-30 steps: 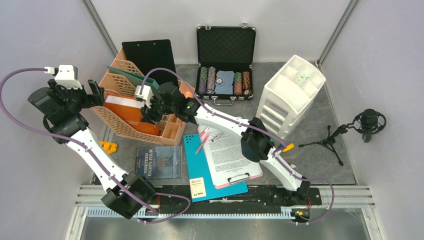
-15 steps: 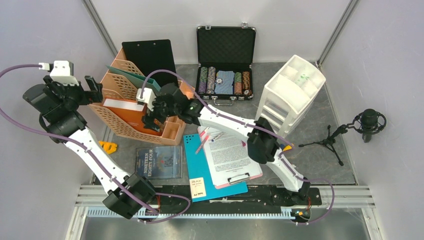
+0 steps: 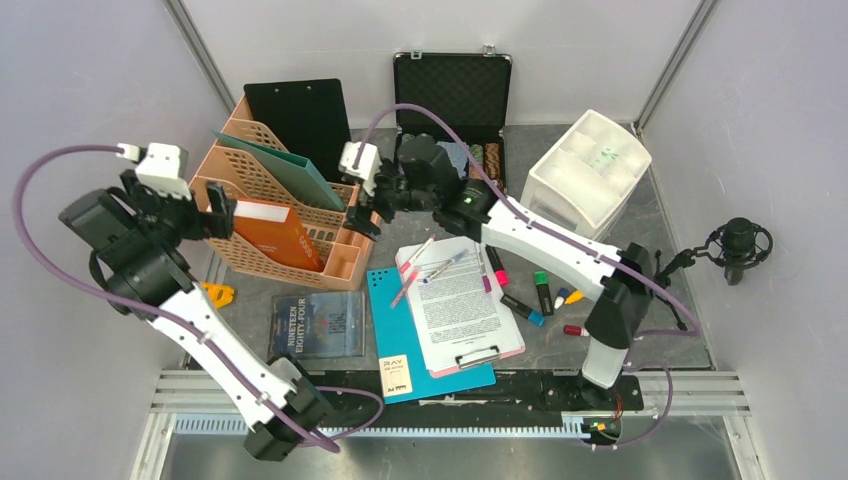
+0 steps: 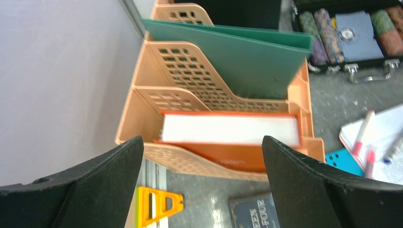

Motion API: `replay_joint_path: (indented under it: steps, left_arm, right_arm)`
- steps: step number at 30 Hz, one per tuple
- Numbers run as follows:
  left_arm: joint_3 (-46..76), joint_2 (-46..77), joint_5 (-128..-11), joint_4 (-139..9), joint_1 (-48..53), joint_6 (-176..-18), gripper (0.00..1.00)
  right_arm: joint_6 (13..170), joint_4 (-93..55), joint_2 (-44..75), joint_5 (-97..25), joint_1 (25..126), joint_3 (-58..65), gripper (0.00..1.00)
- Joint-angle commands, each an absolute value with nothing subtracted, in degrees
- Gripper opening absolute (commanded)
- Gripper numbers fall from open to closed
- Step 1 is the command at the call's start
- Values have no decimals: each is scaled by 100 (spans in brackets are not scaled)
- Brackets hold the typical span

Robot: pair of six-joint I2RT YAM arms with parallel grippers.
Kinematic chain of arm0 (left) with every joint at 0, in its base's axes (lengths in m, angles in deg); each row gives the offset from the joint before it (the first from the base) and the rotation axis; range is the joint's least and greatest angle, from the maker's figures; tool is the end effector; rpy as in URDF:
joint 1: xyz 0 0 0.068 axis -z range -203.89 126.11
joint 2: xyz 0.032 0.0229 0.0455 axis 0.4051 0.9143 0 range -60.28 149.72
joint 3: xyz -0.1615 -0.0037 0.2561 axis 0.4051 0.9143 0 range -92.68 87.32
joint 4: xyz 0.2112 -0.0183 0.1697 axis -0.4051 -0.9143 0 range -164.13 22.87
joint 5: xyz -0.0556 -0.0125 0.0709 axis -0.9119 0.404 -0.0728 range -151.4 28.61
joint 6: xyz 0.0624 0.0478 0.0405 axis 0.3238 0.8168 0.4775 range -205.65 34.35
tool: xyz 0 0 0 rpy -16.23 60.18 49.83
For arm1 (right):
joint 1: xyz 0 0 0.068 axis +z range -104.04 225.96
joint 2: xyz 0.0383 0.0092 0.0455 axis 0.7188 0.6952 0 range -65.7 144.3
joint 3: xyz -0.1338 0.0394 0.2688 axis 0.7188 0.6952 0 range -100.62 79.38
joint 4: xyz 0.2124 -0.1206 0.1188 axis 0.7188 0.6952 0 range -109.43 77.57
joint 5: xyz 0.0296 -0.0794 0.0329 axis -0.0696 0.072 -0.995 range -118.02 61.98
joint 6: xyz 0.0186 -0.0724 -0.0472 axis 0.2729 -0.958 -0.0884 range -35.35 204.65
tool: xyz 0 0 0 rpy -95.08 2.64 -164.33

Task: Organize the desk
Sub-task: Place the book in the storage box.

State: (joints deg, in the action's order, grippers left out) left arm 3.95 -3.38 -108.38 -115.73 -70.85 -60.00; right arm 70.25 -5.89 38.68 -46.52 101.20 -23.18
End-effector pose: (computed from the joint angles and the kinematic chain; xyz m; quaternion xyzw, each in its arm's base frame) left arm 0.1645 0.0918 0.4801 0.0781 0.7889 0.0366 0.6084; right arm 0.2612 0.4202 0.4117 -0.5282 0.5887 0.3286 0.5162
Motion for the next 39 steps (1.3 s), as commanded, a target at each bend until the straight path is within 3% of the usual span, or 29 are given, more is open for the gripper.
replay_joint_path:
  steps: [1, 9, 16, 30, 39]
  left_arm:
    - [636, -935, -11090, -13168, -7109, -4718, 100]
    - [1276, -1696, -10628, -15296, -7108, -2867, 100]
    - [1827, -2146, -10232, -15875, -7109, -2153, 100]
    - [4161, -2012, -8874, -14707, -7109, -1865, 100]
    - [4958, -1458, -8394, -13385, -7107, -2063, 100]
  right_arm:
    - [6905, -626, 3449, -4881, 9877, -1335, 98]
    - [6712, -1022, 2806, -5099, 9773, 479, 95]
    - [6557, -1217, 2455, -4999, 9746, 1466, 93]
    - [6820, -1799, 2659, -5216, 10191, 1874, 90]
    - [6847, -1899, 3452, -4940, 10895, 1388, 80]
